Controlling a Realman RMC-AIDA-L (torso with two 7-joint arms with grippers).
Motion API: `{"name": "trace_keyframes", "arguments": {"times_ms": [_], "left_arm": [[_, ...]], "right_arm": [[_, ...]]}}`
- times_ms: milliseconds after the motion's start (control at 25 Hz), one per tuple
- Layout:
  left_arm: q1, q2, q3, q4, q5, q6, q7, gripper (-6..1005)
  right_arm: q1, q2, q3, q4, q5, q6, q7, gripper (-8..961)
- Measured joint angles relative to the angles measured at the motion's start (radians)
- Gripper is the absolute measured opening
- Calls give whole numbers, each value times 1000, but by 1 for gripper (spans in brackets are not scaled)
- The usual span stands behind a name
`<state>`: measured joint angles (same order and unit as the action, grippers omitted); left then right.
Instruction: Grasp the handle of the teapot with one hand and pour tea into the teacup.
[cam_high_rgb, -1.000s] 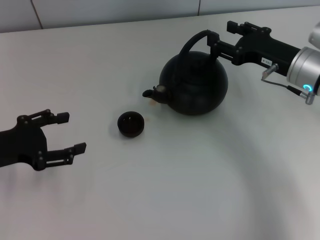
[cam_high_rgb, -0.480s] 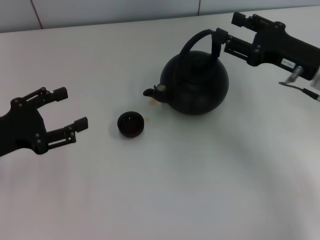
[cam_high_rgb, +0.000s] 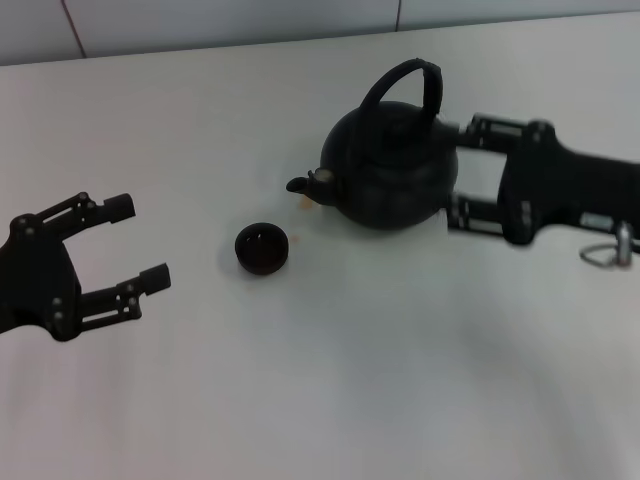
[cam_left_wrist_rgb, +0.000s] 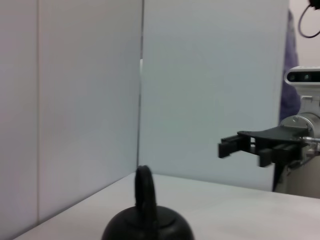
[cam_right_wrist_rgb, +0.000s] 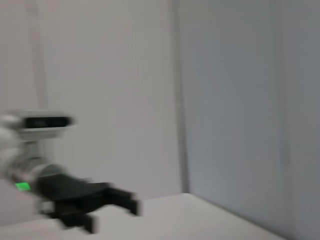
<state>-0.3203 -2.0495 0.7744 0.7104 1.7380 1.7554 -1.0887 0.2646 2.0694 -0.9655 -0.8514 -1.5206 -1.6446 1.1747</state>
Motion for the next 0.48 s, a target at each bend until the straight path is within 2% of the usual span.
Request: {"name": "trace_keyframes", "arguments": {"times_ms": [160,400,480], "left_arm": [[2,8,1,0,1,37,-4,847],[5,14,7,0,3,51,-37,847],[10,14,7,1,4,64,-41,847]], "right_arm": [[-5,0,24,-4,-29,-101,2,666],[-1,7,18,0,-71,-101,15,666],[18,8,19,5,-90,-73,95,666]]}}
